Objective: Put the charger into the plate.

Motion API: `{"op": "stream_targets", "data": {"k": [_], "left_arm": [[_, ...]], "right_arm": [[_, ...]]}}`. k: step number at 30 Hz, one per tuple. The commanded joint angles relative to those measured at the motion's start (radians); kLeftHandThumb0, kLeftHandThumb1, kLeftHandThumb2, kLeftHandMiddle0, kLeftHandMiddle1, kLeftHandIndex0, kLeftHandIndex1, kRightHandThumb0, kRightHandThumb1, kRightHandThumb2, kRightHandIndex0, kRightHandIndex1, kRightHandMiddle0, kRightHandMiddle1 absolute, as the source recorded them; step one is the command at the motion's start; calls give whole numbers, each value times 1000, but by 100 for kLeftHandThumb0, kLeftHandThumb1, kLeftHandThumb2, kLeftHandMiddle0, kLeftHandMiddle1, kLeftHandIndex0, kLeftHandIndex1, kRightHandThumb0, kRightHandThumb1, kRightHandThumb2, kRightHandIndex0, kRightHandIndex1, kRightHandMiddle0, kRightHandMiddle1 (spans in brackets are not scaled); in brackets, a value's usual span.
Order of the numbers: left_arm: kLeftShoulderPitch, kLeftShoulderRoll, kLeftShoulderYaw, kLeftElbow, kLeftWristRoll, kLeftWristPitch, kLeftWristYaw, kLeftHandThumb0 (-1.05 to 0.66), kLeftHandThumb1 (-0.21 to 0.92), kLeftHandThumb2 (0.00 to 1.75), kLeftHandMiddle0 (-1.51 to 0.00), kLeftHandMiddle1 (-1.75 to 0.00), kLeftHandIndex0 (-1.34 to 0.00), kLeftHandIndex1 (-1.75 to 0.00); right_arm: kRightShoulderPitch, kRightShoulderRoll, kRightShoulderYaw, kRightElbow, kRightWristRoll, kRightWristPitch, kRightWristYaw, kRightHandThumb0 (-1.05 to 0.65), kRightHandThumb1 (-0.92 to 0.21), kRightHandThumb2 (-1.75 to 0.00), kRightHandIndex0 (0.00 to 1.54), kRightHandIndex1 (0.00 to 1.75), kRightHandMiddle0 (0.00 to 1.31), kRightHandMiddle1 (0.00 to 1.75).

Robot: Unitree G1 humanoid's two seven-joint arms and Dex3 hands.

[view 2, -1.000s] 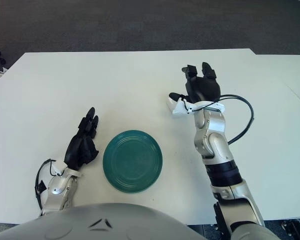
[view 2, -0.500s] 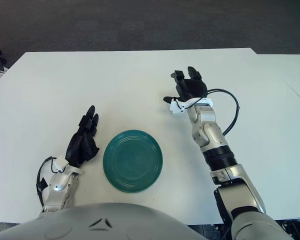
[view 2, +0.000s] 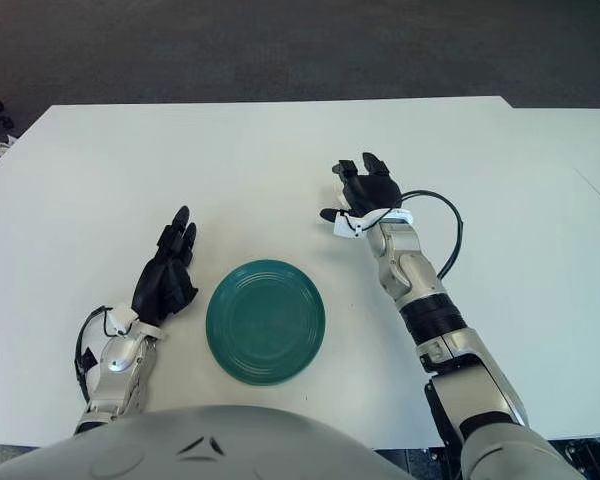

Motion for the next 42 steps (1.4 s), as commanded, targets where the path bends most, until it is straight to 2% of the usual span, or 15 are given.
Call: {"op": "stream_targets", "data": {"k": [1,13,23,42], "left_arm": [[52,4,-5,98,11,11,1,-105,92,106,0,0,-4,-9],[64,16,-10,71,17,24,0,-105,92,106,0,0,-1,-10],[46,14,8,132,-9,-22,-17,-105,92,105,0,0,0,-17],[48,11,19,132,-25,-24,-27,-105,92,105,0,0,0,-23]], "right_arm": [[-20,8,13,11,12,-4,-21,-103,-92,-70,22,1,0,71],[-11,3,34,50,32,-18,-35,-104,-92,-71,23,1,0,70],[-28,5,45,121,49,-20,-48,-103,-92,-71,23,1,0,73],[-49,1,72,203,72,-47,-50,-105,-92,-73,27,1,0,77]]}}
